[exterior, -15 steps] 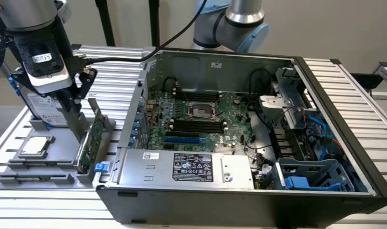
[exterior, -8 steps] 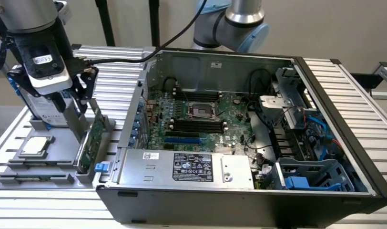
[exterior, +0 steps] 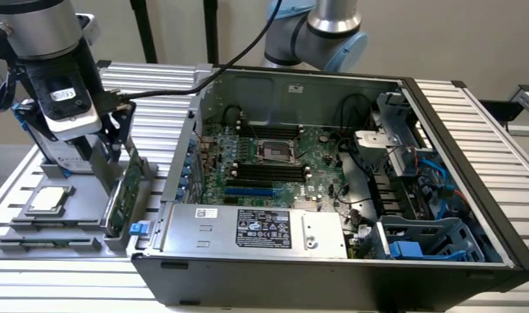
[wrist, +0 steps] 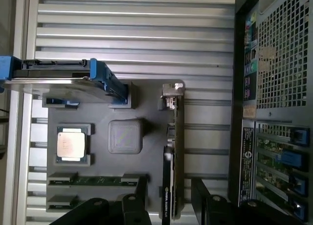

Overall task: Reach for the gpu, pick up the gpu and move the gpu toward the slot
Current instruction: 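Pick up the gpu and move the gpu toward the slot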

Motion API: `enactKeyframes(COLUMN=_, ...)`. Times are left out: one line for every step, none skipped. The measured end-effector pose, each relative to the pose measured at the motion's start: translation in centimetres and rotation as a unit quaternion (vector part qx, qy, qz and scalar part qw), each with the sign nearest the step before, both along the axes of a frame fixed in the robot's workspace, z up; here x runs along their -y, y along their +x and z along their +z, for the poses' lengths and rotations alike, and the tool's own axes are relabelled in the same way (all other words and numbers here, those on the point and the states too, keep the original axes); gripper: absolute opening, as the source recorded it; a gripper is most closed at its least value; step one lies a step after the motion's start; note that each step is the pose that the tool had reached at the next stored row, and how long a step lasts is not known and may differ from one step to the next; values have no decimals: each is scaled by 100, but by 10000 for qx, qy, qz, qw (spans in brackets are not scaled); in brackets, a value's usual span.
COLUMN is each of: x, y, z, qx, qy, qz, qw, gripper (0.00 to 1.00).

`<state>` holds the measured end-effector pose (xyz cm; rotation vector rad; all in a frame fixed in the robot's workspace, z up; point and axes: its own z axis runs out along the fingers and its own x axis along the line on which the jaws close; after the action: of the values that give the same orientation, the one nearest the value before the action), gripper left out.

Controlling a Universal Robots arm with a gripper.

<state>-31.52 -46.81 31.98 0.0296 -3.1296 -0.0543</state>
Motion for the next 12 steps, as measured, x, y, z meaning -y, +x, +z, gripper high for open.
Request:
enactKeyframes(x=0, y=0, z=-18, qx=0, qy=0, qz=0, qw=10000, gripper=48)
enactKeyframes(x=0, y=-1, z=-35, qx=0, qy=0, qz=0, qw=10000, gripper=48)
enactKeyframes(x=0, y=-1, z=-53, qx=-1, qy=0, qz=0, qw=10000, gripper=48)
enactKeyframes(x=0, y=-1, z=-73, qx=0, qy=0, qz=0, qw=10000, gripper=48)
enactKeyframes(x=0, y=-2, z=-90, qx=-1, qy=0, qz=0, qw=10000, gripper=48)
enactKeyframes(x=1, y=-2, z=-109, qx=0, qy=0, qz=0, qw=10000, gripper=48)
enactKeyframes(x=1, y=-2, z=-127, qx=0, qy=0, qz=0, qw=10000, gripper=48)
enactKeyframes(x=1, y=-2, z=-145, qx=0, qy=0, qz=0, qw=10000, gripper=48)
enactKeyframes(x=2, y=-3, z=-163, qx=0, qy=0, qz=0, qw=10000, gripper=48)
enactKeyframes(x=2, y=-4, z=-182, qx=1, qy=0, qz=0, qw=10000, gripper=48)
enactKeyframes(x=3, y=-4, z=-199, qx=2, qy=0, qz=-1, qw=10000, gripper=48)
enactKeyframes(x=5, y=-5, z=-218, qx=4, qy=0, qz=-1, qw=10000, gripper=48)
